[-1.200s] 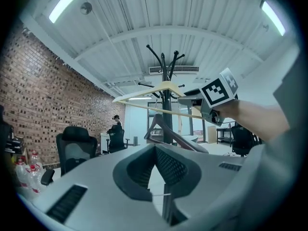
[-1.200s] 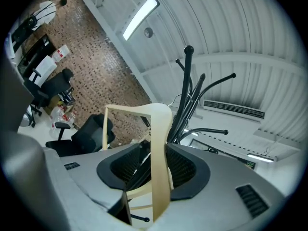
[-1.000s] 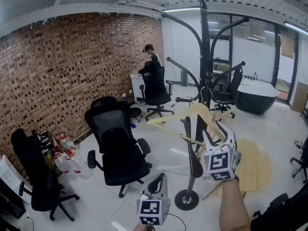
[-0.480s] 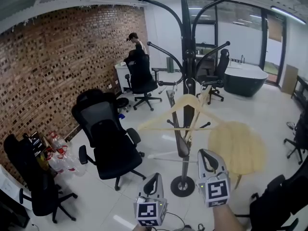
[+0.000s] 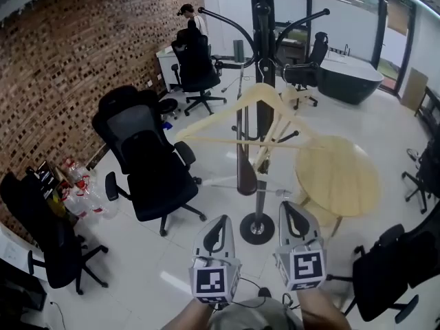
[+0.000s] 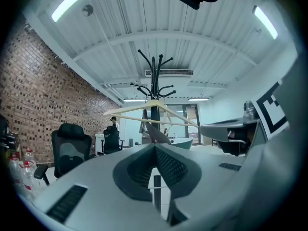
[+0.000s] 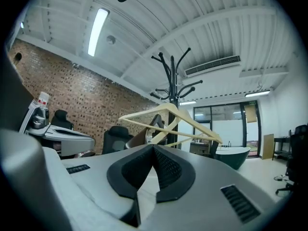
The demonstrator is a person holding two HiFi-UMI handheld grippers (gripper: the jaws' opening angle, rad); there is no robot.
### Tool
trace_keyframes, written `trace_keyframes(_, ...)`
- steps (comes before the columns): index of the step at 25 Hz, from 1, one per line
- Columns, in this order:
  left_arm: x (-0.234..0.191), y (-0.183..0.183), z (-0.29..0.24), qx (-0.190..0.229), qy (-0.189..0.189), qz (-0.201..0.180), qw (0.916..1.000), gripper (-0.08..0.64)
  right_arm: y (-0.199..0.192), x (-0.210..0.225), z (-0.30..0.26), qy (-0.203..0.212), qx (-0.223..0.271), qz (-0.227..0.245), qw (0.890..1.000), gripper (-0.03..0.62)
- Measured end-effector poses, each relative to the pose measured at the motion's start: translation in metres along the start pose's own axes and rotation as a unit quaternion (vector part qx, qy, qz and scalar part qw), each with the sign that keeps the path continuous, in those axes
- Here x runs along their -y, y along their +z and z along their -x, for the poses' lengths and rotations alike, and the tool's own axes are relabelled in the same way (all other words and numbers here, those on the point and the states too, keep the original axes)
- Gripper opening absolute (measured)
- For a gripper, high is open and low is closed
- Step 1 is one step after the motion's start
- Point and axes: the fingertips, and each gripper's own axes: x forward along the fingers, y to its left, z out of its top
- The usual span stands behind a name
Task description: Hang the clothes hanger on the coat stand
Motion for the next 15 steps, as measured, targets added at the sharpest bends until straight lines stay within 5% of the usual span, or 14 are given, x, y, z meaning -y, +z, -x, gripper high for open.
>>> trace_keyframes(15, 0.008, -0.034, -0.001, -0.031, -0.008, -0.008, 0.9995, 0.015, -0.061, -0.013, 0.008, 0.005, -0.050, -0.060, 0.997, 0.003)
